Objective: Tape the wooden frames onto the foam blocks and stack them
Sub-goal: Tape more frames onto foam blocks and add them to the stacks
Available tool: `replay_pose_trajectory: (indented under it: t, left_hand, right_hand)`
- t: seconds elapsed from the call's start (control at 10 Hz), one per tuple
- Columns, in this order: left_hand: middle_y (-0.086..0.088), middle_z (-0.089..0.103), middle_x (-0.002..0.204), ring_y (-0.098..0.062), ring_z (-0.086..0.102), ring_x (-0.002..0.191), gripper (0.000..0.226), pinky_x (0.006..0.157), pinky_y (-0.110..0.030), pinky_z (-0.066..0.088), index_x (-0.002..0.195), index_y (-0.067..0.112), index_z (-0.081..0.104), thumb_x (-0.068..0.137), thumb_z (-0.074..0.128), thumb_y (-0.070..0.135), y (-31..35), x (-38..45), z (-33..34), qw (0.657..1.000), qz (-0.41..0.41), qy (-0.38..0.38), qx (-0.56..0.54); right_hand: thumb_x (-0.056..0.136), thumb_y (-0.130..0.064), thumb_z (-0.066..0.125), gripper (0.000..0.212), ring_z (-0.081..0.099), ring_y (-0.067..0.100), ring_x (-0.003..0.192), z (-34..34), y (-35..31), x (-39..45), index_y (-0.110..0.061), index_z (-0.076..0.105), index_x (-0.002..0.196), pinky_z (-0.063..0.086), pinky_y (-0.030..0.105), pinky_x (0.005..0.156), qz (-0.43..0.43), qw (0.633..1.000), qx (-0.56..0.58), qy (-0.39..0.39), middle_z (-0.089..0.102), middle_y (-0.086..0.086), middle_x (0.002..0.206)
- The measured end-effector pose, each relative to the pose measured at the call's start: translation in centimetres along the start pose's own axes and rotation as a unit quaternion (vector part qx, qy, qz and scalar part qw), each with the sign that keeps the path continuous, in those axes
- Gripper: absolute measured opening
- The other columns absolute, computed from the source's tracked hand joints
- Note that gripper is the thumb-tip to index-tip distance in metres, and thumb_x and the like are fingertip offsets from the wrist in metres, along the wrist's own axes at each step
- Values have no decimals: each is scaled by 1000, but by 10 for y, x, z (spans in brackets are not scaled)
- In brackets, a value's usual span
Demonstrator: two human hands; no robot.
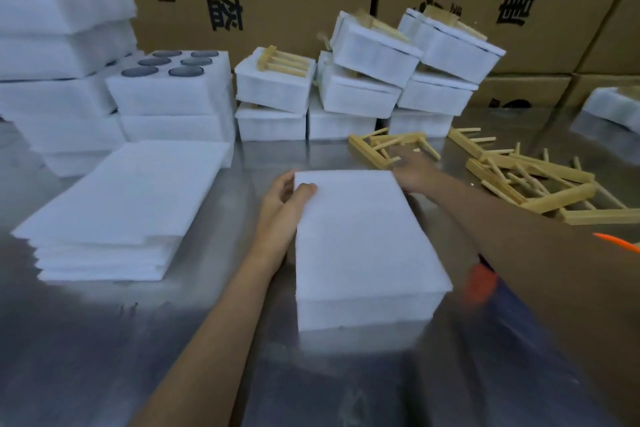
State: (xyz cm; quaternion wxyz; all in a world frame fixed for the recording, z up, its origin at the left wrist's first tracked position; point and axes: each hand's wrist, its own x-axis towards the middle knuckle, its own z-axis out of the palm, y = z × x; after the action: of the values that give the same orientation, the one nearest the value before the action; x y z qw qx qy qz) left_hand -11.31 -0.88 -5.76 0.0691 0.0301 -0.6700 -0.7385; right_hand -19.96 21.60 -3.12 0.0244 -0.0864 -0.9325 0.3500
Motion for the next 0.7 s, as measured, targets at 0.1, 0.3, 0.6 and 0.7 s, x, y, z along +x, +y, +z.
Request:
replay_pose_trajectory:
  t: [0.1,0.3,0.6,0.7]
  left_hand:
    - [-5,72,111,-18,69,99,27,81,-27,55,120,13,65,93,66,16,-3,4,0,1000,-2,0,-9]
    - [-2,74,111,-22,69,107,25,94,-37,55,116,22,71,91,67,18,2,0,-4,999,-18,-24,-19]
    - [-3,74,113,-23,69,109,25,100,-41,53,117,18,71,93,66,19,14,-19,-9,997,-28,-67,-5]
    - [-6,73,115,-25,68,110,28,102,-44,51,120,13,69,92,67,15,15,-26,-5,998,-22,-53,9]
  right_hand:
    - [97,-19,56,43,49,32,127,1,9,15,-11,52,139,38,30,91,-88,991,-96,-11,50,15,142]
    - [93,-18,57,20,48,23,84,1,5,13,-14,56,73,32,30,67,-104,973,-202,-48,46,9,88]
    - [95,-21,62,19,55,12,84,-60,-17,-45,-3,63,95,44,29,79,-145,989,15,15,59,4,90]
    - [90,-28,66,21,57,19,88,-88,-33,-77,-8,65,95,44,33,77,-196,978,15,71,63,0,94]
